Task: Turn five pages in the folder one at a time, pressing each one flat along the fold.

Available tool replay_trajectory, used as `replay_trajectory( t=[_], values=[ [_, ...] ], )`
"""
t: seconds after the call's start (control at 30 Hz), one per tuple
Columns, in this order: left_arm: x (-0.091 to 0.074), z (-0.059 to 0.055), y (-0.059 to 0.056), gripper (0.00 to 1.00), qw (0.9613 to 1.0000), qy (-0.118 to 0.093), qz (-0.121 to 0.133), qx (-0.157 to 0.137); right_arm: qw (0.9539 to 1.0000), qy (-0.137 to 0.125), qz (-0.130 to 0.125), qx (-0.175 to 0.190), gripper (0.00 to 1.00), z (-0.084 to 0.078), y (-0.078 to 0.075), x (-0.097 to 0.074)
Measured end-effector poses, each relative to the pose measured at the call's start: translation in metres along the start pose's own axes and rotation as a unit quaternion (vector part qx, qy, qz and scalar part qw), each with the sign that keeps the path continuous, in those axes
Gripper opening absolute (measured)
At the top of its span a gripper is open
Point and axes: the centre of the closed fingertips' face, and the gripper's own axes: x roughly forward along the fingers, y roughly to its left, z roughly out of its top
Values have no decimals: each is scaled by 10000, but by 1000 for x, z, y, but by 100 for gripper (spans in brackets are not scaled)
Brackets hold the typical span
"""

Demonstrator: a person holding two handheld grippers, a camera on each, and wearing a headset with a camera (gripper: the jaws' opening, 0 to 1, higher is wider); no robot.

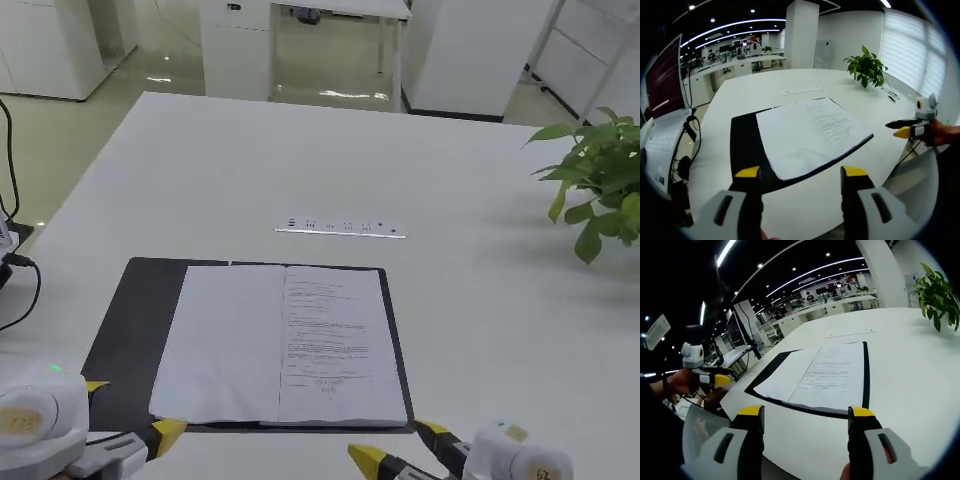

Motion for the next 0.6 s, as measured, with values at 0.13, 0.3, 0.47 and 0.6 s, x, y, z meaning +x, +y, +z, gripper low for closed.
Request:
replay_trajectory(
  t=[0.13, 0.3, 0.47, 0.6],
  values=[
    [3, 2, -8, 62, 9999, -34, -127, 71, 10000, -23, -39, 80, 68, -2, -5, -2],
    [13, 4, -20, 62, 9993, 61, -341, 150, 9999, -14, -11, 167, 71, -5, -7, -4],
    [22, 7, -31, 60, 9986, 108, -477, 188, 9997, 102, 17, 200, 69, -11, -11, -4],
    [30, 12, -47, 60, 9970, 160, -696, 294, 9993, 205, 48, 324, 69, -20, -12, -5]
  ],
)
